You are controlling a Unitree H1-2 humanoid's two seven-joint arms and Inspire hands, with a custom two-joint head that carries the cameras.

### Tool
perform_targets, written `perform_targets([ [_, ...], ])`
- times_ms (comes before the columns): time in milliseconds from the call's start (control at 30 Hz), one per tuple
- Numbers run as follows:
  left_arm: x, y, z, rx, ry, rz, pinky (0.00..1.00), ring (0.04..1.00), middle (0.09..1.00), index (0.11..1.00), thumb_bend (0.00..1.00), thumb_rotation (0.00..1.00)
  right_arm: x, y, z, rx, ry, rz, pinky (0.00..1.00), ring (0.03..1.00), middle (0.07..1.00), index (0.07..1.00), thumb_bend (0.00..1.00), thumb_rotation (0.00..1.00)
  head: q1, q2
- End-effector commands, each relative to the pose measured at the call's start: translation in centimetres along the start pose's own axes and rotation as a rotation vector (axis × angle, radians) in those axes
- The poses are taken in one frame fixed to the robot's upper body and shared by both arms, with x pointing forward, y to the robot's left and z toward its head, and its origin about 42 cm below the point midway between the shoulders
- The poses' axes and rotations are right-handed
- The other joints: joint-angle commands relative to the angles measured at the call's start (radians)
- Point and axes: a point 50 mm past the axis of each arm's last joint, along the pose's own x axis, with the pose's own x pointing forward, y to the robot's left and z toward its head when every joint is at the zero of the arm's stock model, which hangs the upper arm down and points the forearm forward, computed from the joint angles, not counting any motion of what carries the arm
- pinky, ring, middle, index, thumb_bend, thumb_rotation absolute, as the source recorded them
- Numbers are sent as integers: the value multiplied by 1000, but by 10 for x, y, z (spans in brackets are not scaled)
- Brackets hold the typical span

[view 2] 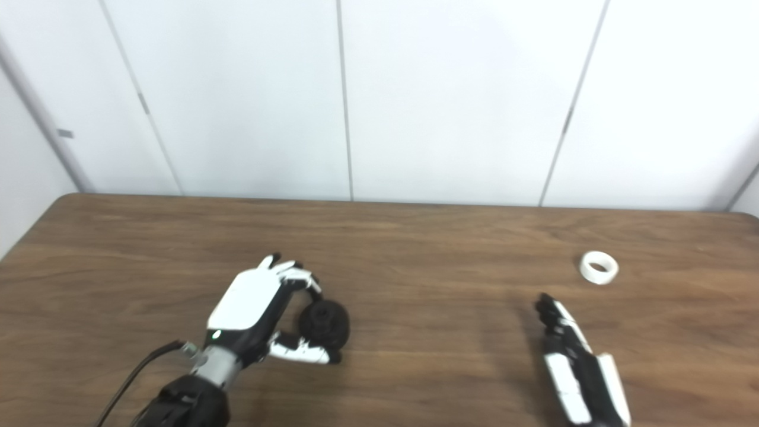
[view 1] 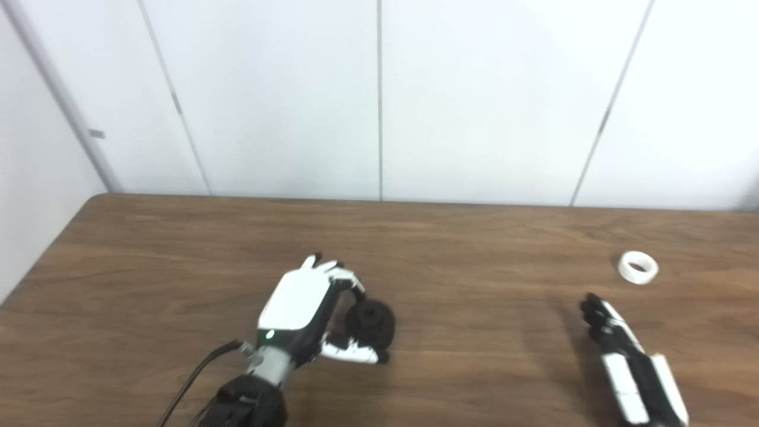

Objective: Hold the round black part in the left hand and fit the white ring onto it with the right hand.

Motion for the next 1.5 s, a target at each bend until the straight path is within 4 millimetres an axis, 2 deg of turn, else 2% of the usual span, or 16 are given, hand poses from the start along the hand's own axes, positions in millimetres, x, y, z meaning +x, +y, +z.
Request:
perform_targets([
  [0,0,14,13,17,-63,58,1000,883,768,484,524,55,-9,15,4,39,4,-25,948,937,915,923,553,957,-3,4],
  [233,-16,-2,21,-25,-102,8,1000,878,770,484,524,55,-6,23,15,11,10,-38,926,933,912,917,539,982,-39,36],
  [433,-30,-19,22,-56,-103,-3,1000,874,772,485,524,55,-7,24,20,-20,18,-41,901,926,909,910,533,968,-55,41],
  [767,-53,-45,22,-113,-89,34,1000,861,770,485,522,50,-8,17,24,-42,29,-41,867,912,901,893,533,866,-64,59],
  [1000,-61,-59,19,-135,-88,54,1000,856,773,485,520,51,-3,8,31,-134,27,-75,831,869,859,824,556,808,-62,69],
  [1100,-63,-62,18,-126,-90,53,1000,858,775,485,520,51,1,3,37,-218,24,-110,815,850,840,801,567,757,-62,73],
  [1167,-63,-63,17,-124,-88,51,1000,853,770,485,521,51,5,-1,41,-257,32,-139,778,822,828,792,614,688,-62,73],
  [1300,-64,-63,17,-128,-89,37,1000,858,772,485,521,51,21,-14,51,-353,47,-209,700,760,780,747,692,462,-82,80],
  [1400,-65,-63,19,-129,-91,24,1000,861,775,485,521,52,37,-27,59,-408,37,-255,715,755,759,717,756,347,-104,85],
  [1467,-66,-63,20,-130,-89,19,1000,862,773,485,522,51,43,-33,63,-437,35,-270,730,764,759,707,768,327,-111,85],
])
